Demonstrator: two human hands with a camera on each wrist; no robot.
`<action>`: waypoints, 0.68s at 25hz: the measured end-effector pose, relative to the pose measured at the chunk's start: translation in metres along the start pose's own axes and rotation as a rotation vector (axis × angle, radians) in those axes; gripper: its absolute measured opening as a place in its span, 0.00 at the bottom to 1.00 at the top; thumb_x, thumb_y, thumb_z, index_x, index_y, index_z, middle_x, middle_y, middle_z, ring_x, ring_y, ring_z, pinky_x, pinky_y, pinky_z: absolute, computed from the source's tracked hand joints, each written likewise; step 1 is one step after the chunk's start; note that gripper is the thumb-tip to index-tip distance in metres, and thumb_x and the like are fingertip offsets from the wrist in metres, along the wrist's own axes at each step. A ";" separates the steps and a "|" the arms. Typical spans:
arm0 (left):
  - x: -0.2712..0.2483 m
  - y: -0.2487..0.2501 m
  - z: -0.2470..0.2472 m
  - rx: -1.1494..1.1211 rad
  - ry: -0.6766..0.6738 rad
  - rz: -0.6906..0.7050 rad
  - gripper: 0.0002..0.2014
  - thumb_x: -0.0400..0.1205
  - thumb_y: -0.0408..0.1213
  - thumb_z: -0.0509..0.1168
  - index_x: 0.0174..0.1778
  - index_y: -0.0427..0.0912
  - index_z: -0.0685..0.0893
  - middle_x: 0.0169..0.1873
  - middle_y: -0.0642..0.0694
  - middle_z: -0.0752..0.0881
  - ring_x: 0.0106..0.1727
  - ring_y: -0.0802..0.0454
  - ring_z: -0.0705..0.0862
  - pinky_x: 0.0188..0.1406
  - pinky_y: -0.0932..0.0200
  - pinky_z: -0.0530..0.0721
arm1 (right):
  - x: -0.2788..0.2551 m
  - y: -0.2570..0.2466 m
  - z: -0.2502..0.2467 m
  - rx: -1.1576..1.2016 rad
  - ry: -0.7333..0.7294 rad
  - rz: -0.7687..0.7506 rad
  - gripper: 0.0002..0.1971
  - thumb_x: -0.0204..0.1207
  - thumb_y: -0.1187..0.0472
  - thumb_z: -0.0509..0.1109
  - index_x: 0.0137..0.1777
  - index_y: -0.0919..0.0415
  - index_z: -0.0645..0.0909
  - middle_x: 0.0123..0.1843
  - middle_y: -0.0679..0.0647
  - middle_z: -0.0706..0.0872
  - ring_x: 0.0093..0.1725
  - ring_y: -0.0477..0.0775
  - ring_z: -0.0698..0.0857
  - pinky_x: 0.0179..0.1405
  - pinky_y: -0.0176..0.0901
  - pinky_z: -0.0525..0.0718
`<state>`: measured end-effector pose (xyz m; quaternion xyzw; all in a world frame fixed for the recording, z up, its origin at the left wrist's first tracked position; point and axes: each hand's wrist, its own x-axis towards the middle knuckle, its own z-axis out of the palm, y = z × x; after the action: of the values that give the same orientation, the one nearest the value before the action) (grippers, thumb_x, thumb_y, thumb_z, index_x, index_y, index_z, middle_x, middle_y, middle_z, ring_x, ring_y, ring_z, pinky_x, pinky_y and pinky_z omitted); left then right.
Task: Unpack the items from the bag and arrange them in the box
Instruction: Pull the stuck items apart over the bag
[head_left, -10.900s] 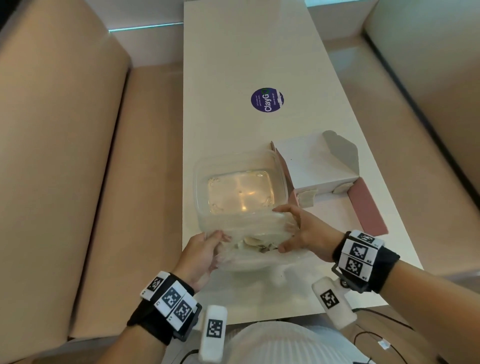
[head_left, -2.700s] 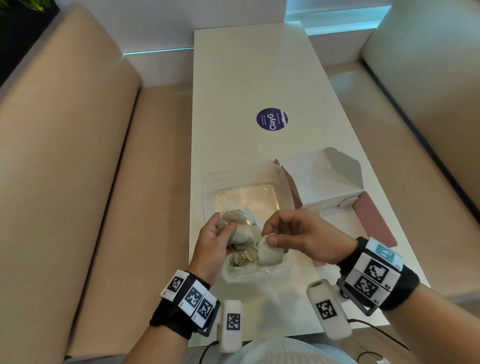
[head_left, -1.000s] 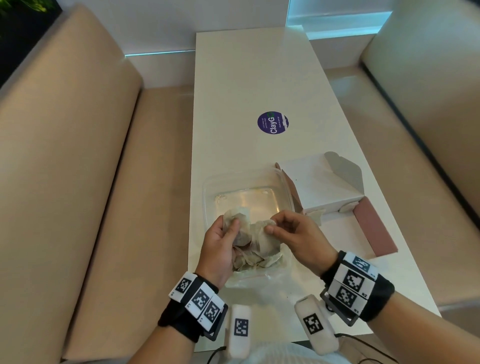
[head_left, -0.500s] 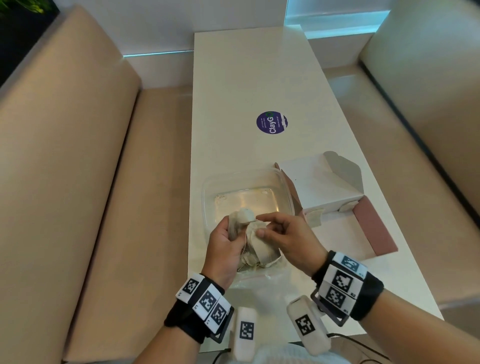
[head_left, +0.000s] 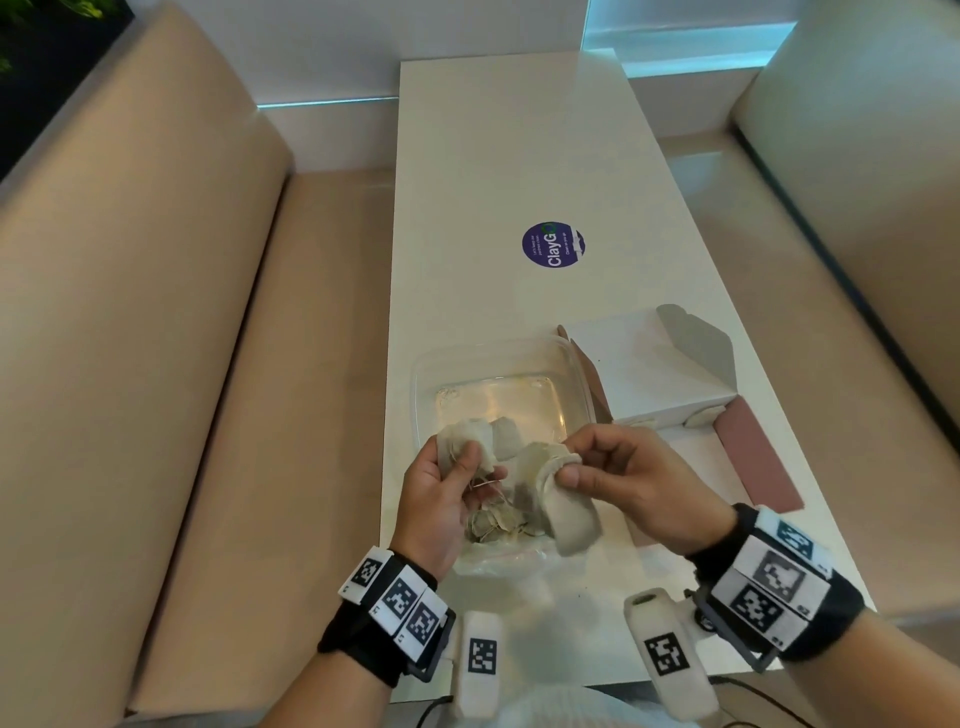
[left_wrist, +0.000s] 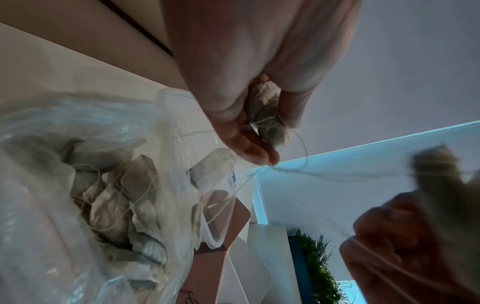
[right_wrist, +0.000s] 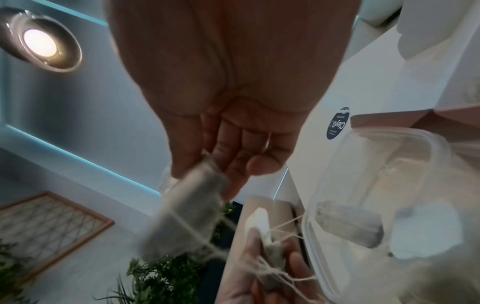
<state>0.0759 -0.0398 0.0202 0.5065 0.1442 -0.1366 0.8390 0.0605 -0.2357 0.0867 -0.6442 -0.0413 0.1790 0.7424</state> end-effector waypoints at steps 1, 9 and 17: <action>0.000 0.000 0.002 0.001 -0.010 0.001 0.03 0.79 0.34 0.65 0.46 0.39 0.81 0.35 0.45 0.86 0.34 0.52 0.87 0.32 0.59 0.86 | 0.001 -0.005 0.000 0.004 -0.039 0.009 0.02 0.68 0.66 0.72 0.40 0.62 0.84 0.35 0.49 0.88 0.36 0.44 0.86 0.38 0.32 0.83; 0.003 0.001 0.007 -0.004 -0.047 -0.013 0.10 0.75 0.38 0.67 0.49 0.39 0.81 0.40 0.41 0.86 0.34 0.53 0.87 0.31 0.61 0.85 | 0.006 -0.031 0.002 0.071 -0.046 -0.087 0.06 0.68 0.56 0.77 0.42 0.56 0.85 0.37 0.51 0.88 0.37 0.47 0.85 0.39 0.34 0.84; 0.001 -0.005 0.011 0.041 -0.086 -0.008 0.09 0.74 0.35 0.69 0.49 0.41 0.84 0.45 0.39 0.88 0.45 0.47 0.88 0.41 0.53 0.87 | 0.028 0.016 0.016 -0.025 0.172 0.152 0.11 0.70 0.62 0.73 0.53 0.61 0.83 0.39 0.61 0.85 0.38 0.56 0.84 0.38 0.44 0.84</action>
<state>0.0766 -0.0519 0.0209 0.5166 0.1071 -0.1647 0.8334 0.0789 -0.2098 0.0693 -0.6679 0.0693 0.1784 0.7192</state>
